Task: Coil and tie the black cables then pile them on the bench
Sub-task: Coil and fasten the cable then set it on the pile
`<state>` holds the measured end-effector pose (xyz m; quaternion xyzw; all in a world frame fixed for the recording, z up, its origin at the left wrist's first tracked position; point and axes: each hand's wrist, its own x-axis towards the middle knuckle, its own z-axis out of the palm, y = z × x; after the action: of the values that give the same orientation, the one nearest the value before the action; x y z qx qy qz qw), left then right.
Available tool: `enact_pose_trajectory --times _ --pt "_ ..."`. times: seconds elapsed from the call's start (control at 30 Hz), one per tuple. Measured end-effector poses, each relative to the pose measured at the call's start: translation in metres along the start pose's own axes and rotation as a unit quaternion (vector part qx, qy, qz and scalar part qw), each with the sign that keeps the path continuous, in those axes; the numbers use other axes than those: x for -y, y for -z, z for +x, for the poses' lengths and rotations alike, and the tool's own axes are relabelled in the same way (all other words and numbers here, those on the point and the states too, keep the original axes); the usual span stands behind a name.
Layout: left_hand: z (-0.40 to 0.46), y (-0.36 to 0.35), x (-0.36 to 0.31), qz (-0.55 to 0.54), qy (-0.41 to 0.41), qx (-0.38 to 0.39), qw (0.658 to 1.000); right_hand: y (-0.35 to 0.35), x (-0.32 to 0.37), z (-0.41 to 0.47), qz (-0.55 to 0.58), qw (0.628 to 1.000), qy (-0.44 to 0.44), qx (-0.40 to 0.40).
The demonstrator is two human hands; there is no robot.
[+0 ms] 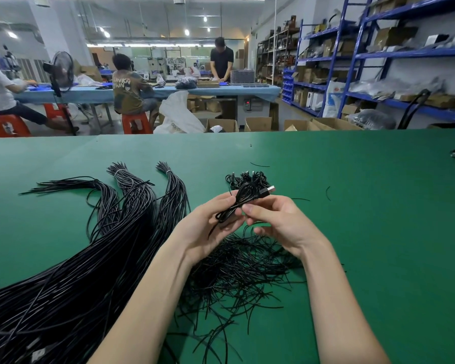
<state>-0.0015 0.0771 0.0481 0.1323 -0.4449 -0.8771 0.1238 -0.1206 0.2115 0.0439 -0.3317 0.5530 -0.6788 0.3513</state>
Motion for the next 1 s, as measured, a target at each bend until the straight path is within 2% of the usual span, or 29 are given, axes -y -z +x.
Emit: enact_pose_trajectory --times 0.23,0.37,0.47,0.57,0.67,0.77,0.87,0.93,1.0 --pt "-0.003 0.003 -0.003 0.042 0.005 0.036 0.998 0.004 0.001 -0.004 -0.038 0.999 0.019 0.005" --pt "-0.009 0.004 -0.009 0.103 0.048 0.101 0.988 0.011 0.005 -0.012 -0.085 0.994 0.047 0.058" --pt "-0.014 0.007 -0.012 0.162 0.072 0.184 0.967 0.016 0.012 -0.02 -0.14 0.98 0.048 0.136" --pt "-0.019 0.011 -0.013 0.235 0.058 0.234 0.942 0.02 0.015 -0.02 -0.211 0.961 0.016 0.177" --pt "-0.023 0.012 -0.018 0.381 0.038 0.247 0.89 0.02 0.015 -0.019 -0.284 0.933 -0.037 0.216" --pt "-0.023 0.005 -0.023 0.53 0.023 0.208 0.821 0.015 0.016 -0.017 -0.351 0.916 -0.064 0.181" --pt "-0.019 -0.001 -0.019 0.654 -0.038 0.116 0.746 0.004 0.02 -0.01 -0.475 0.872 -0.052 0.109" --pt "-0.018 -0.004 -0.016 0.688 -0.082 0.043 0.72 -0.006 0.023 -0.005 -0.537 0.842 -0.028 0.036" --pt "-0.017 -0.007 -0.015 0.687 -0.118 -0.014 0.717 -0.017 0.023 -0.001 -0.58 0.814 -0.006 -0.024"
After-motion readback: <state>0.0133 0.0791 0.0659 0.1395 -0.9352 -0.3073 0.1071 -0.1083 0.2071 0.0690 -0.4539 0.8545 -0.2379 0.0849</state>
